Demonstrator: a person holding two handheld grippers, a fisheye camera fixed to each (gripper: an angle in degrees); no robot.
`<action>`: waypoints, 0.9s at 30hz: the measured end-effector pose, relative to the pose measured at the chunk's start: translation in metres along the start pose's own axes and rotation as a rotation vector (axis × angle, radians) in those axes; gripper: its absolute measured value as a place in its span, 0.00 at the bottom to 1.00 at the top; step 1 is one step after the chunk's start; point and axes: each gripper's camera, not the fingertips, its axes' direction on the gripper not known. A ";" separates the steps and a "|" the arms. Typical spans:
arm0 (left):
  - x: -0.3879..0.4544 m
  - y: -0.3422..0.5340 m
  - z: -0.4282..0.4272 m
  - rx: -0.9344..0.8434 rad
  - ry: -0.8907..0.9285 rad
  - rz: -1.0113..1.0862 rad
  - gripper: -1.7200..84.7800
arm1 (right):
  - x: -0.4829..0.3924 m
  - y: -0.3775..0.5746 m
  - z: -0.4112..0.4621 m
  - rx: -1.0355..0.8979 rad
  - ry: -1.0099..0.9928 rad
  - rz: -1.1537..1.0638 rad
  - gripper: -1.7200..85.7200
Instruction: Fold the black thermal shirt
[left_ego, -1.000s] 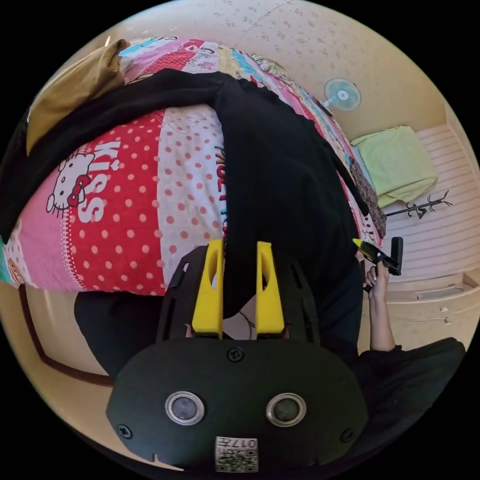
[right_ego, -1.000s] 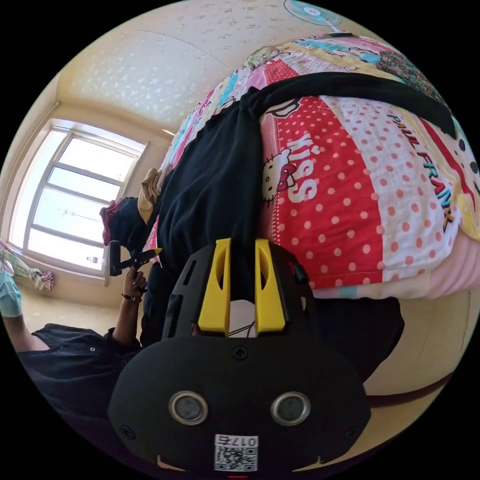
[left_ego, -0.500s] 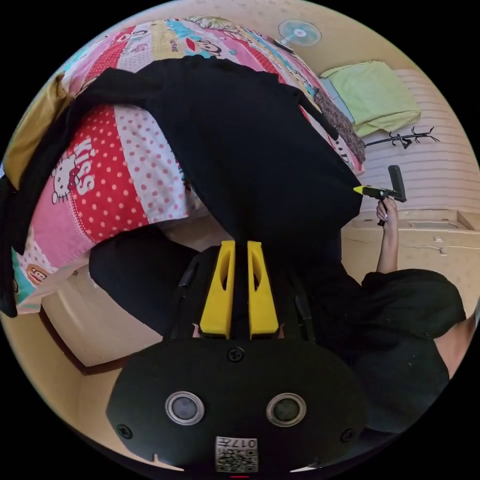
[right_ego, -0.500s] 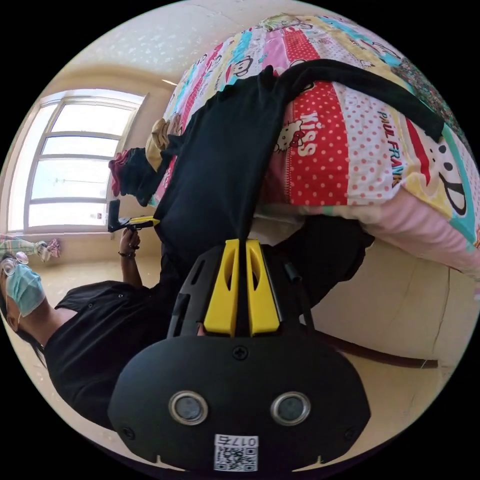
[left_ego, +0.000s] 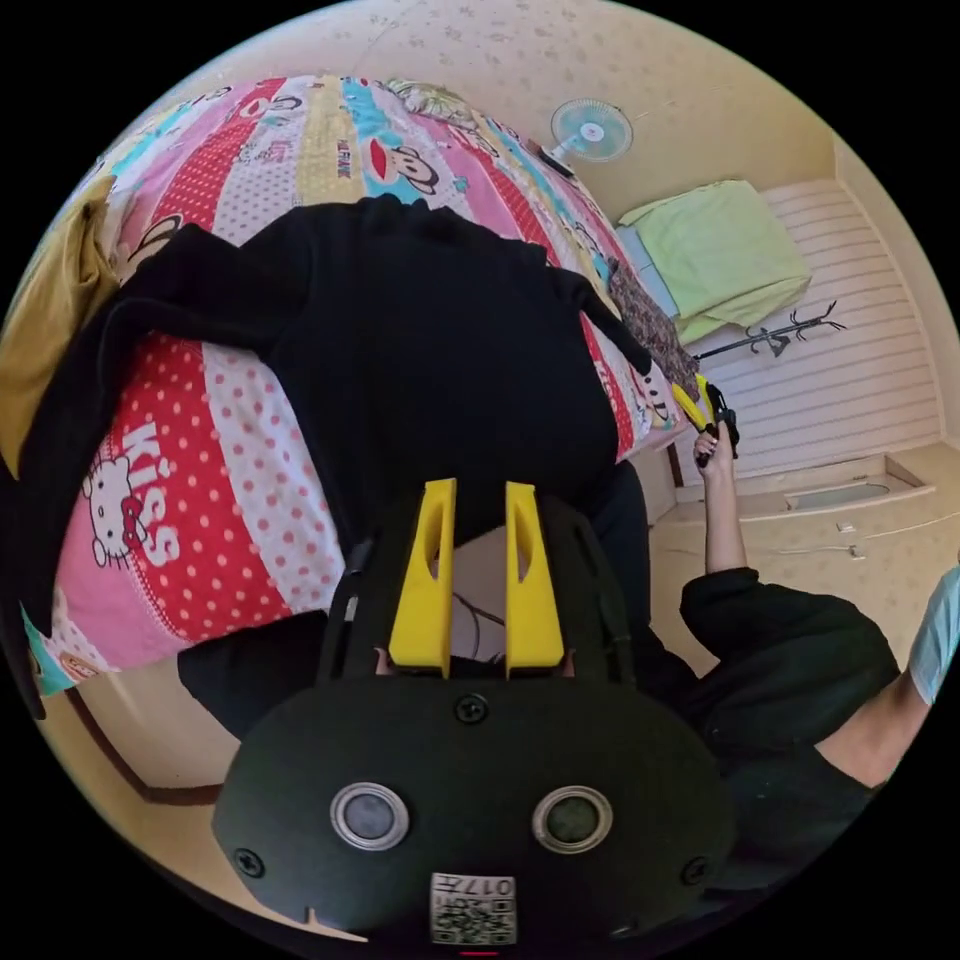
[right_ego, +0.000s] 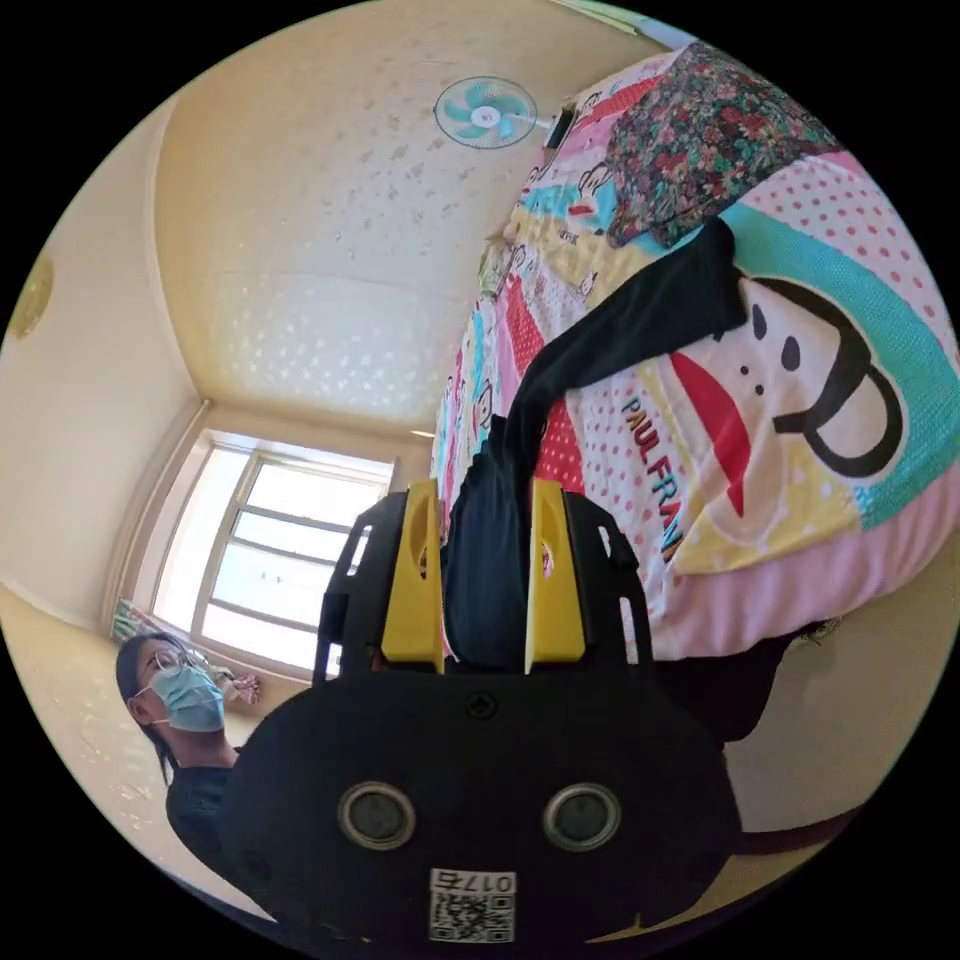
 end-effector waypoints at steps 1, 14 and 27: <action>-0.005 -0.015 0.017 -0.003 -0.027 -0.025 0.08 | 0.006 -0.004 -0.001 0.040 0.014 0.017 0.16; -0.001 -0.044 0.097 -0.063 -0.216 -0.178 0.01 | 0.077 -0.007 0.050 0.362 0.121 0.280 0.13; 0.001 -0.027 0.098 -0.010 -0.255 -0.155 0.01 | -0.114 -0.062 -0.001 0.446 0.262 -0.025 0.05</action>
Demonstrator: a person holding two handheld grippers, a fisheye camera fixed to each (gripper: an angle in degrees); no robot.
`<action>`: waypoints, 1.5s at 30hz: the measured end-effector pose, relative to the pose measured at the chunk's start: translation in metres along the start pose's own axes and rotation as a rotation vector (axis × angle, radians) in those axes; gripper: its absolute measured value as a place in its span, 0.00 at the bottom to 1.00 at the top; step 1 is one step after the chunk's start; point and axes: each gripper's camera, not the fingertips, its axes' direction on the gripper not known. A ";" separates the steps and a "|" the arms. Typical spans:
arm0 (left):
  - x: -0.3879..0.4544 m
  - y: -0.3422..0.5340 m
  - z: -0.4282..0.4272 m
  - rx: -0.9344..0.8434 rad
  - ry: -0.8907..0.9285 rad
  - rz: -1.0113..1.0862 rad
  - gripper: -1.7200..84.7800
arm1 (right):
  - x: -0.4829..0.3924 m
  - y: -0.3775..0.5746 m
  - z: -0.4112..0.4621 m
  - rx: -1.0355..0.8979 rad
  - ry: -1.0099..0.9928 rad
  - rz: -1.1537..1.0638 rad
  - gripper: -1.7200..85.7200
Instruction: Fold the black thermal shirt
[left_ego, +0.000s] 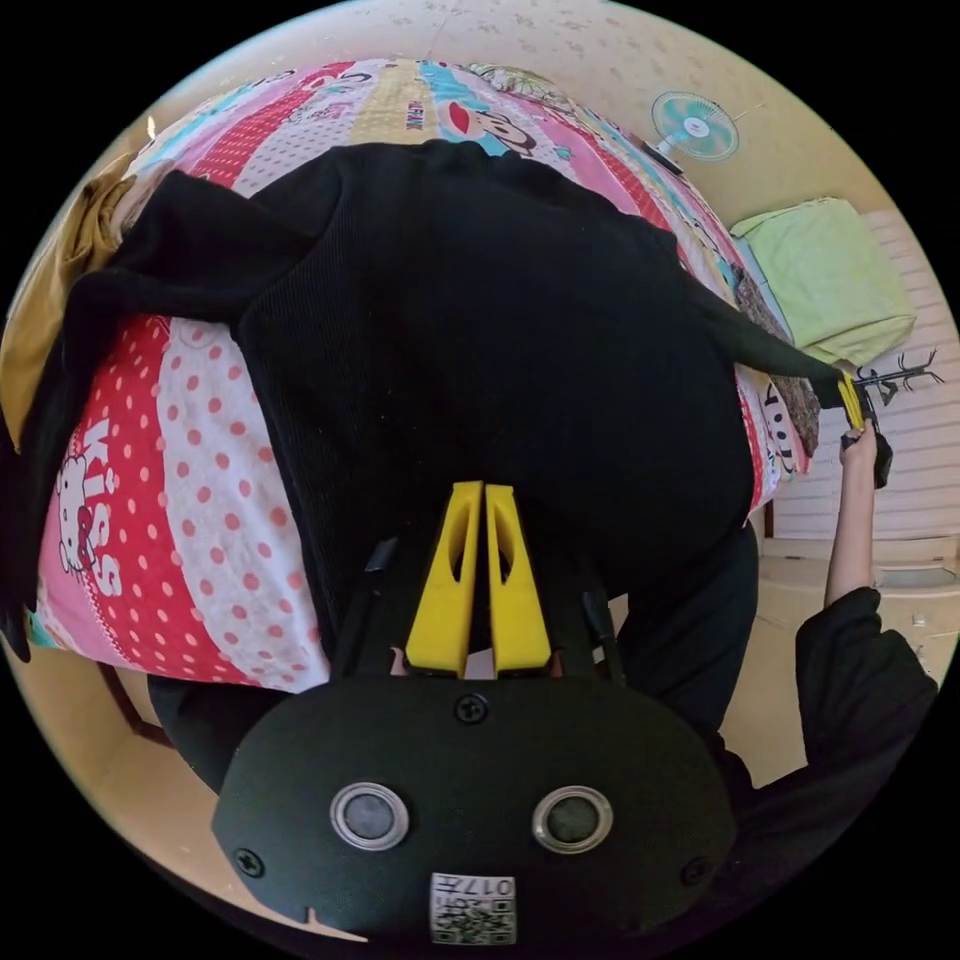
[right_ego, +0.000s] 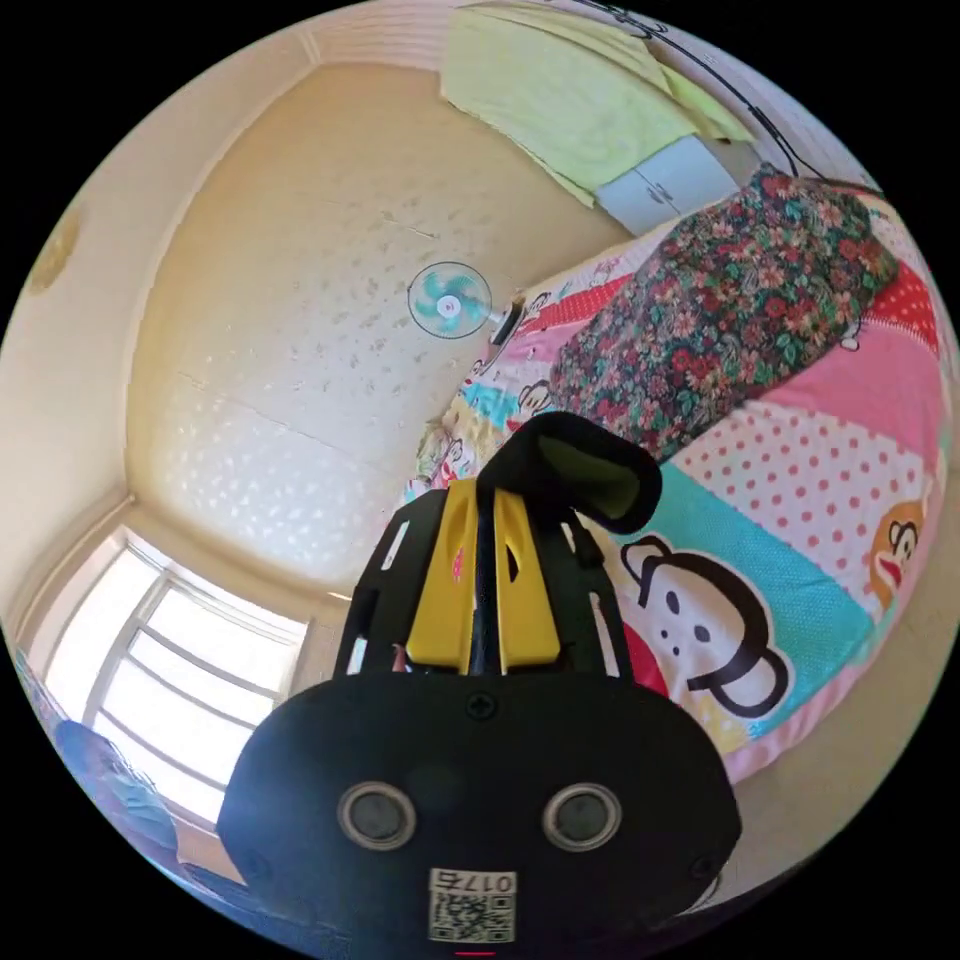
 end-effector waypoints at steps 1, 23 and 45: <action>-0.003 0.003 0.000 0.008 0.004 -0.002 0.01 | -0.014 -0.004 0.004 -0.009 -0.023 -0.004 0.05; -0.172 0.088 -0.047 0.227 0.544 -0.087 0.03 | -0.261 0.402 0.437 -1.322 -0.546 -0.332 0.04; -0.393 0.231 -0.101 1.039 0.709 -0.745 0.06 | -0.223 0.348 0.255 -1.187 -0.389 -0.366 0.03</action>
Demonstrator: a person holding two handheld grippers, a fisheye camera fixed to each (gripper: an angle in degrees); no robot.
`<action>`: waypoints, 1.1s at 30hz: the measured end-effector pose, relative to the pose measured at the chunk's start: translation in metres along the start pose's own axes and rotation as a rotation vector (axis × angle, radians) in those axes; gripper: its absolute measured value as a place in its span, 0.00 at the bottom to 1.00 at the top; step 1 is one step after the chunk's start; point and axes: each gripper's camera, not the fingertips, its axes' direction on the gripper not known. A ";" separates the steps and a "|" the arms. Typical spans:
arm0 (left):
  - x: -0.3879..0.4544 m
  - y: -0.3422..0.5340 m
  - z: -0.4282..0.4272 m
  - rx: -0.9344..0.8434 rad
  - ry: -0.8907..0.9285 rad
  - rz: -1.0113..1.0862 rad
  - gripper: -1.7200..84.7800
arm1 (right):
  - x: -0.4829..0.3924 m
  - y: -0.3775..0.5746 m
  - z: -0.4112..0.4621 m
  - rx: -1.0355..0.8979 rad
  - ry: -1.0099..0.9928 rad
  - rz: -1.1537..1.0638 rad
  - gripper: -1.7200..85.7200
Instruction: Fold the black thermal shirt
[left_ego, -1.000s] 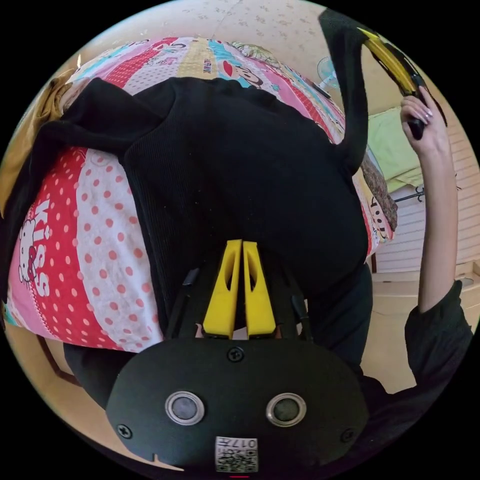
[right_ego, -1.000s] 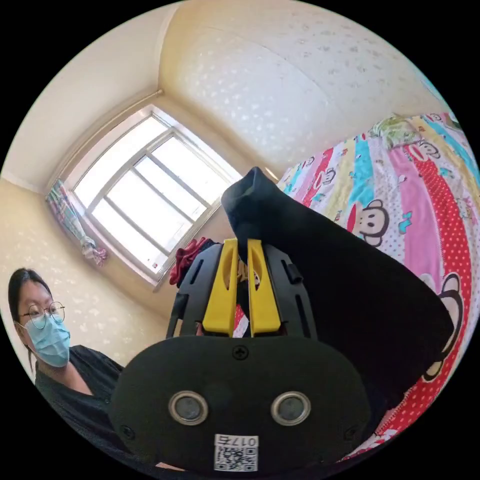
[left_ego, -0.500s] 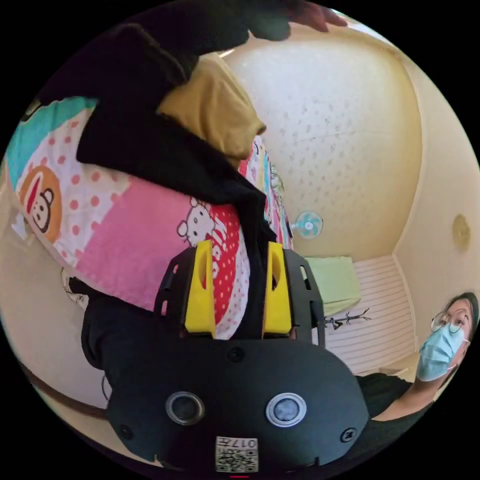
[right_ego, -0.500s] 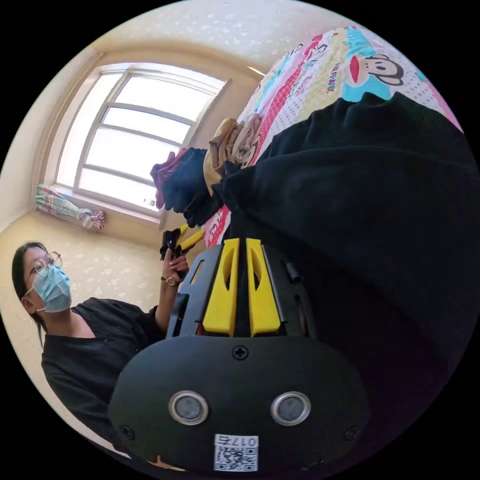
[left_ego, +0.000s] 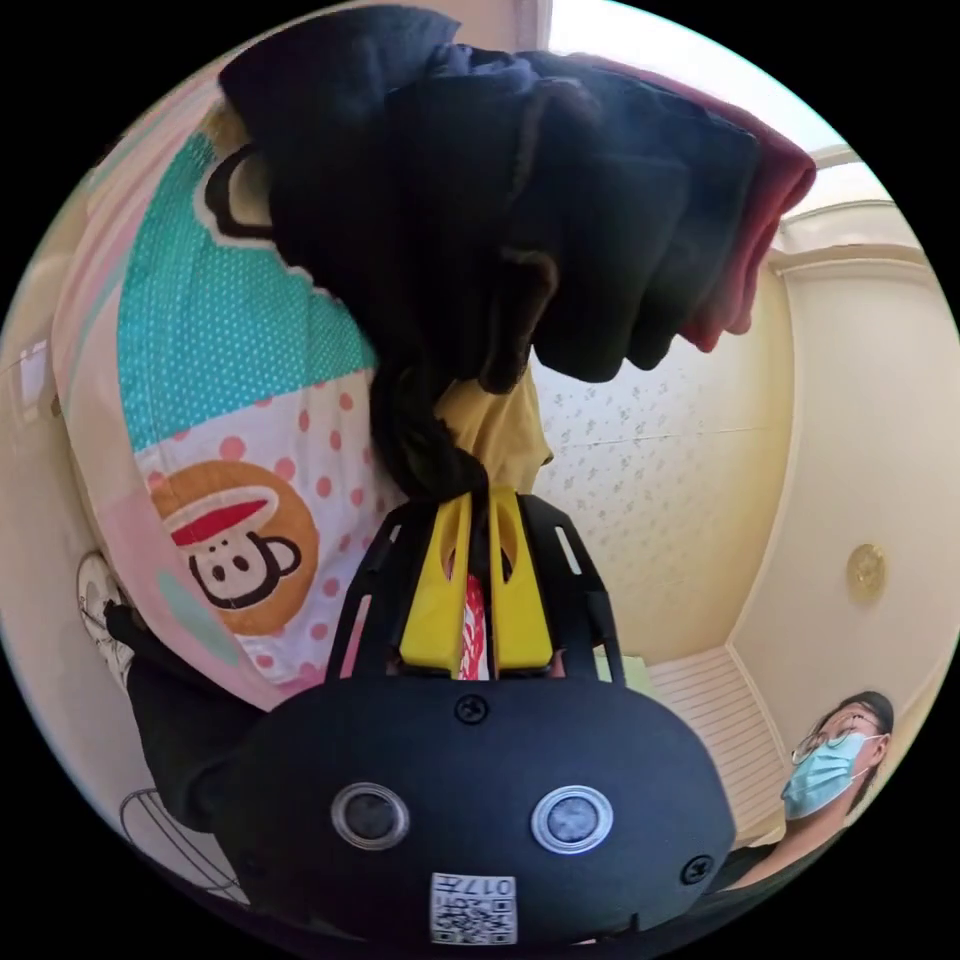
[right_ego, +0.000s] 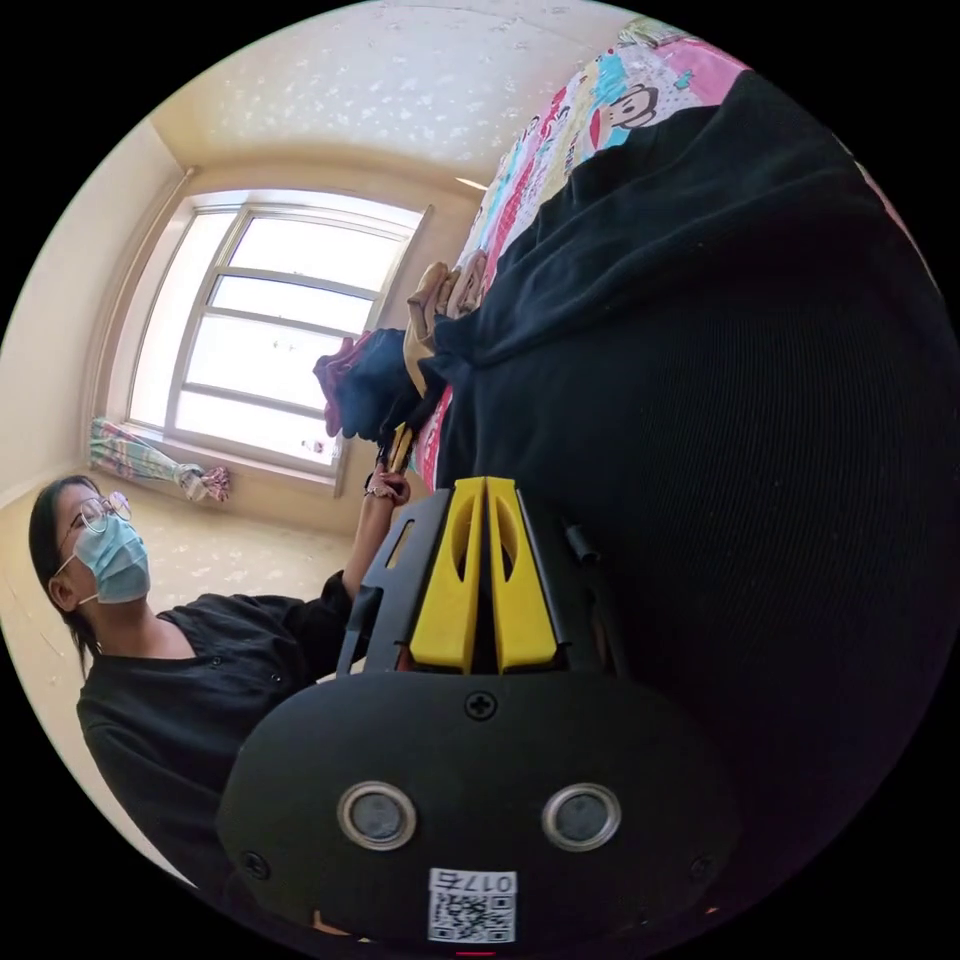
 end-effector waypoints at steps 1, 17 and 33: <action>0.024 0.004 -0.007 0.014 -0.044 0.058 0.06 | -0.001 0.002 -0.001 -0.003 0.010 -0.003 0.03; 0.372 0.317 0.318 -0.753 -0.093 1.124 0.06 | 0.004 0.051 -0.018 0.046 0.030 -0.275 0.02; 0.342 0.520 0.456 -0.911 -0.646 1.424 0.06 | 0.002 0.073 -0.038 0.095 0.050 -0.316 0.02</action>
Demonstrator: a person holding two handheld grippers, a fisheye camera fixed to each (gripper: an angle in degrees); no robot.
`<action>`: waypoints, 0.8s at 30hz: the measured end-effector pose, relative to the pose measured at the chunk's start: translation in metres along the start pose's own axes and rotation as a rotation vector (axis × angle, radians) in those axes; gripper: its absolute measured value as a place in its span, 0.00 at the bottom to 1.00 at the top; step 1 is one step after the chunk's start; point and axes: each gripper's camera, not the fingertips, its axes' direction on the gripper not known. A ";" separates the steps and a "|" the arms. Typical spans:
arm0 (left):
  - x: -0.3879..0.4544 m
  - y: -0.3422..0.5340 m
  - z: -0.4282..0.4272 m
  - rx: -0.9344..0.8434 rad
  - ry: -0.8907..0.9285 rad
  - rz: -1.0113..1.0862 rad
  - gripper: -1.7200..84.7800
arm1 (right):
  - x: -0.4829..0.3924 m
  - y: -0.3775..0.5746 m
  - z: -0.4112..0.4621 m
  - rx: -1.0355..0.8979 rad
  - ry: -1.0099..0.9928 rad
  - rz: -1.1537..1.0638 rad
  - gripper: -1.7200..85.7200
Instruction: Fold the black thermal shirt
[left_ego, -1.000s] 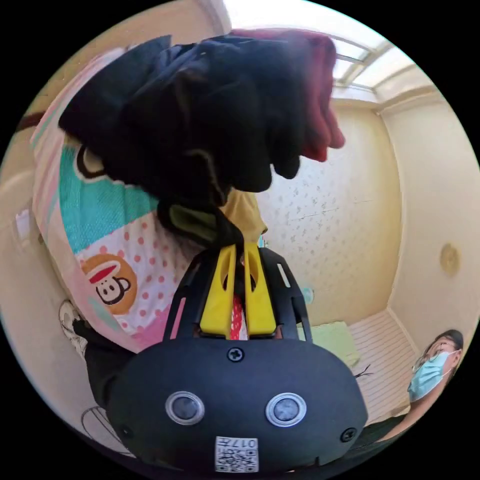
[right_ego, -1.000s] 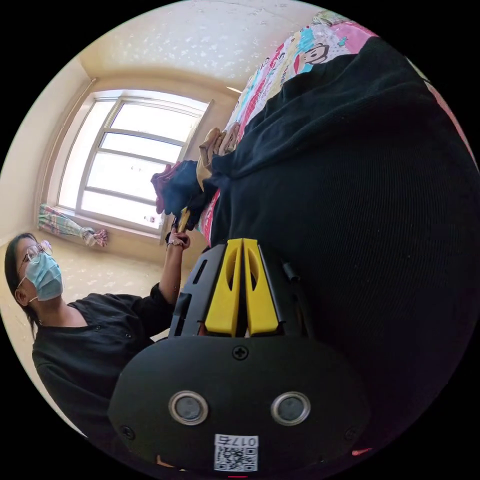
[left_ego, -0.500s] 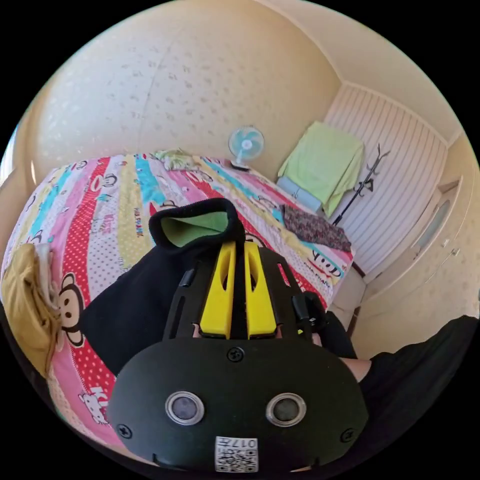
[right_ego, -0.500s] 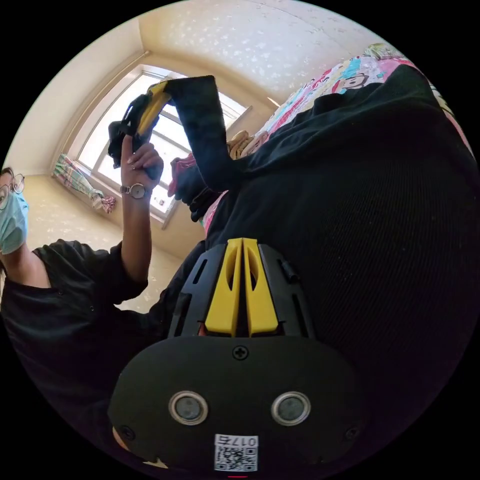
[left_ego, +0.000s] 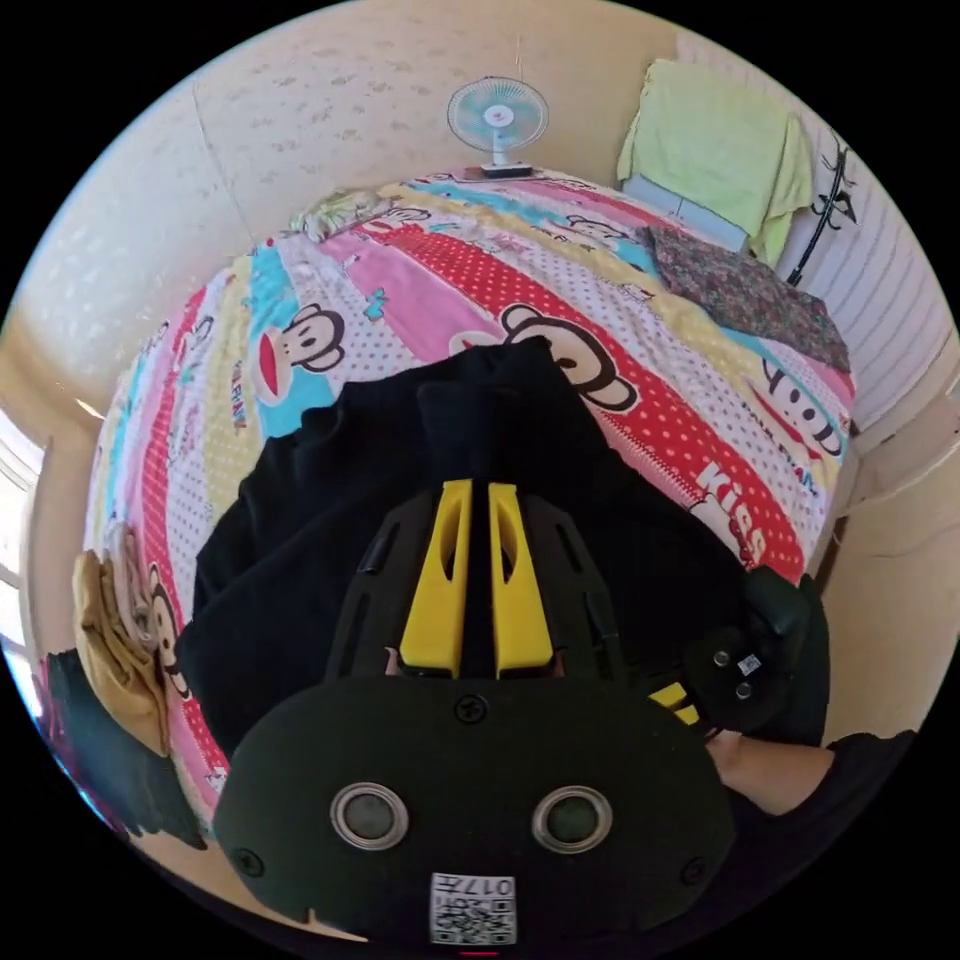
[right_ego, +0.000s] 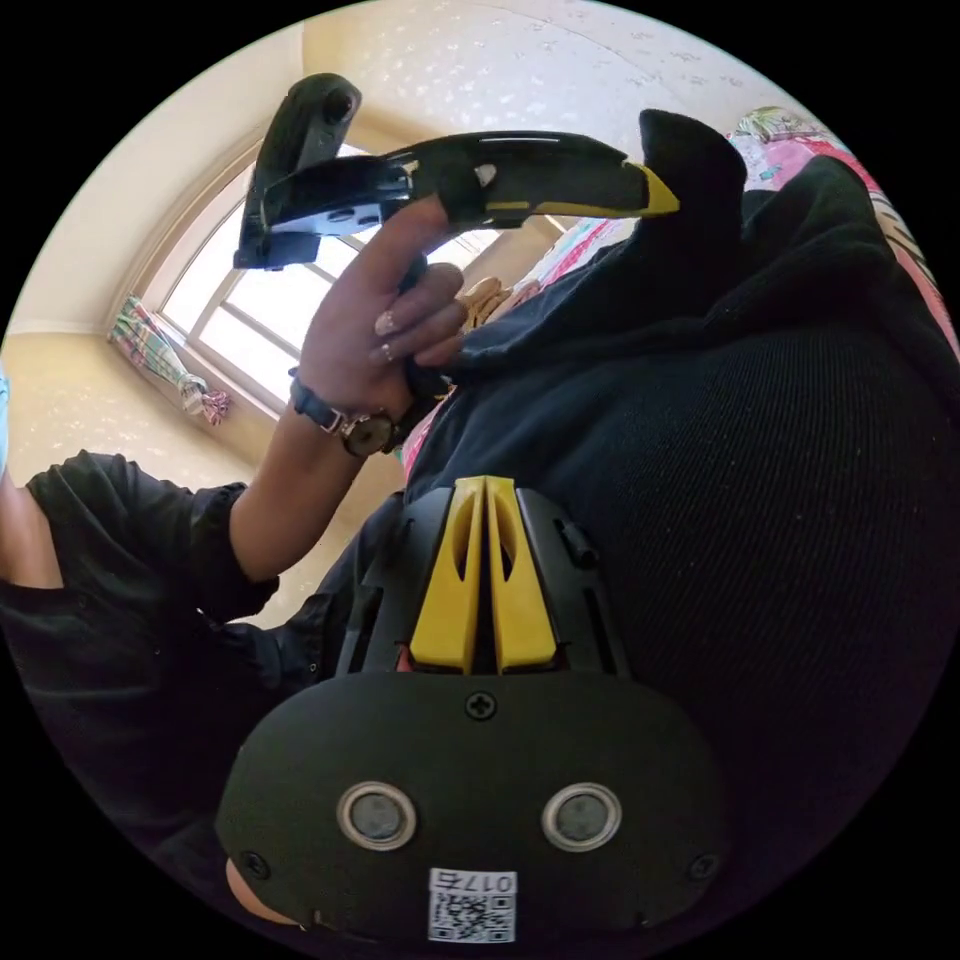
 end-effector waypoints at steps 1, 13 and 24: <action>0.014 -0.007 0.019 -0.085 -0.004 0.066 0.07 | 0.000 0.001 -0.001 0.000 0.000 0.000 0.02; -0.034 0.110 -0.035 0.036 0.045 -0.220 0.04 | -0.002 0.012 -0.013 0.007 0.011 -0.023 0.02; -0.128 0.300 -0.040 -0.021 0.397 -0.432 0.01 | -0.001 0.019 -0.040 0.083 -0.096 0.069 0.03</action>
